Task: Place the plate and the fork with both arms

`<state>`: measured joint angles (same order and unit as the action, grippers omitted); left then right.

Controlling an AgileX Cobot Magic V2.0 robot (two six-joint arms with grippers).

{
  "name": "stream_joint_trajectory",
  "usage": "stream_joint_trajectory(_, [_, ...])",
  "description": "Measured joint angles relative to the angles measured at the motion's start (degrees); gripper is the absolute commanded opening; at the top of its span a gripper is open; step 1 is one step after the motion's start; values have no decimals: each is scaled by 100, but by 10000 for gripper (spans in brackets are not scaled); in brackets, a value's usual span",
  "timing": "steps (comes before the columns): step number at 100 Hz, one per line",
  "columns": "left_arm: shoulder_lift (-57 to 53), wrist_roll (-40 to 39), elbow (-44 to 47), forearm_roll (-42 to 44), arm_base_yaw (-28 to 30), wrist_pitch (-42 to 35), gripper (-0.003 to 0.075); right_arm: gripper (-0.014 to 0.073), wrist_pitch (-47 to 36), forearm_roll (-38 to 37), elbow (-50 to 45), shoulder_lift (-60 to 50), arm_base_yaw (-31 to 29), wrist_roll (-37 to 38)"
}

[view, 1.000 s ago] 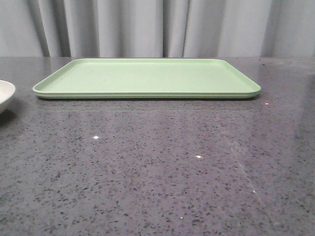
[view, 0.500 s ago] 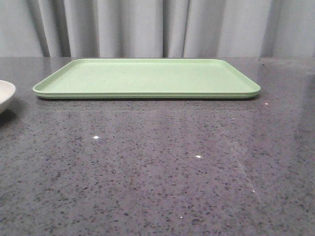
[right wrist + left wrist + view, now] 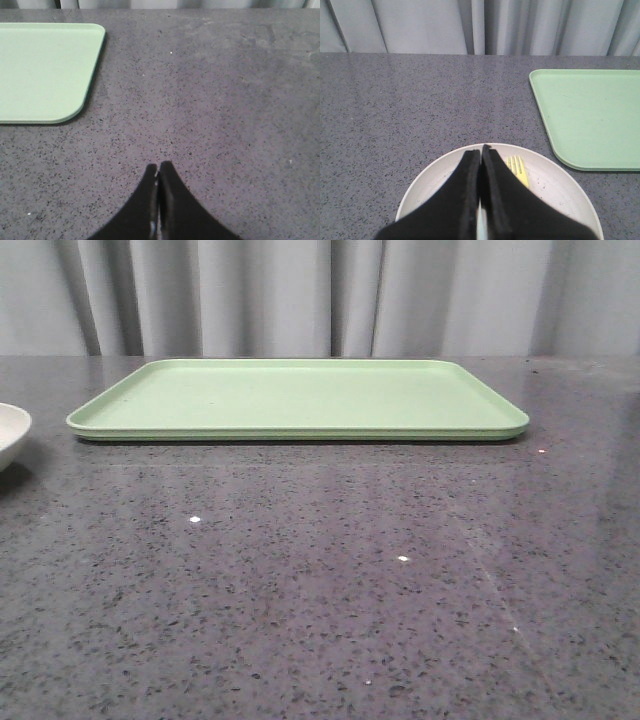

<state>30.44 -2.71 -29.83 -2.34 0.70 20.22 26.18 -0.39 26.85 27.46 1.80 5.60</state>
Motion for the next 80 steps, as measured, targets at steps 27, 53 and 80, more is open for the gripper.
stream_joint_trajectory(27, [143, 0, -101, 0, 0, 175, 331, 253, 255, 0, 247, 255, 0, 0])
stream_joint_trajectory(53, [143, 0, -101, 13, 0, 188, 439, 500, 323, 0, 293, 255, 0, 0])
stream_joint_trajectory(80, [145, 0, -101, 13, 0, 188, 438, 500, 530, 0, 293, 255, 0, 0])
